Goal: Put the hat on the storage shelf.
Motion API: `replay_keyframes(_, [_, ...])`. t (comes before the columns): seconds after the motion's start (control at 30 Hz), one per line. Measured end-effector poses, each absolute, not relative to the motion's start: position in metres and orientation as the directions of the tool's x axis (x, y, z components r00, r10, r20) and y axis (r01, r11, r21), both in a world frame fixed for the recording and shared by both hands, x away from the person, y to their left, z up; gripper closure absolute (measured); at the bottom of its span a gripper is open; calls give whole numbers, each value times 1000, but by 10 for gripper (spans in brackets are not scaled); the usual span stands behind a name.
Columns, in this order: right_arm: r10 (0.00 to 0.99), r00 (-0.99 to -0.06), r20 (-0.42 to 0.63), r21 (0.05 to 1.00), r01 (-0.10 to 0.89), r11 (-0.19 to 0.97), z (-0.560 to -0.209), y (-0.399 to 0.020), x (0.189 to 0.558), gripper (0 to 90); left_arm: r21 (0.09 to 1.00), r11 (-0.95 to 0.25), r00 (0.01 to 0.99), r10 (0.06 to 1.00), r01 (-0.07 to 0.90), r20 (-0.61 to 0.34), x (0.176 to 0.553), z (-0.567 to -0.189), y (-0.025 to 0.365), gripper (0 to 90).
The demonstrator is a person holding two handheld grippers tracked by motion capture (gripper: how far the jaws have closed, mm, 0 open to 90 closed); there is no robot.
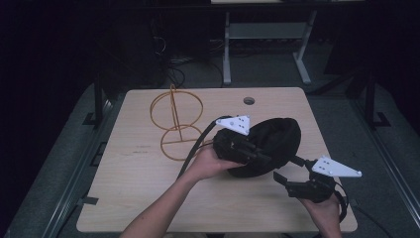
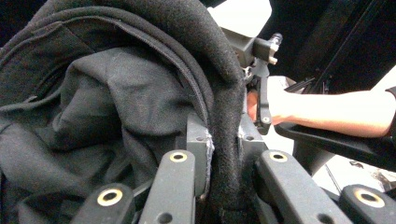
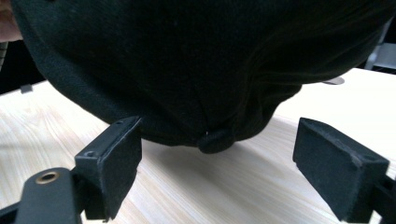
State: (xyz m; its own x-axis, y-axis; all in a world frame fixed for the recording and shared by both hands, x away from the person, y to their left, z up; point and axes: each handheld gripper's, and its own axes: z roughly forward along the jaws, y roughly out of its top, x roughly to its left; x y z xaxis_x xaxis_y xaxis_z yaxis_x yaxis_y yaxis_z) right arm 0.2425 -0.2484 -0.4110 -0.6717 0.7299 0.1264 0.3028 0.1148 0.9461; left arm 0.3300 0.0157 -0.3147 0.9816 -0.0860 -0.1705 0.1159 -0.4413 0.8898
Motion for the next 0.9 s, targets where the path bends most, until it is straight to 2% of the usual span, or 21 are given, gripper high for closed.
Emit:
replay_keyframes(0.2, [704,-688,175,953,299,55,-416,-243,249,229,898,-426,982,-93,110,-164,330,-311,17,803])
replay_keyframes(0.57, [691,-697,192,961,275,11,-416,-239,257,350,897,-429,978,-121,103,-170,326,-308,8,804])
replay_keyframes(0.73, [689,-703,176,970,241,-2,-415,-239,257,485,907,-408,974,-141,104,-175,324,-306,4,804])
replay_keyframes(0.9, [667,-724,176,972,236,0,-413,-241,254,687,909,-399,975,-130,116,-182,327,-305,8,804])
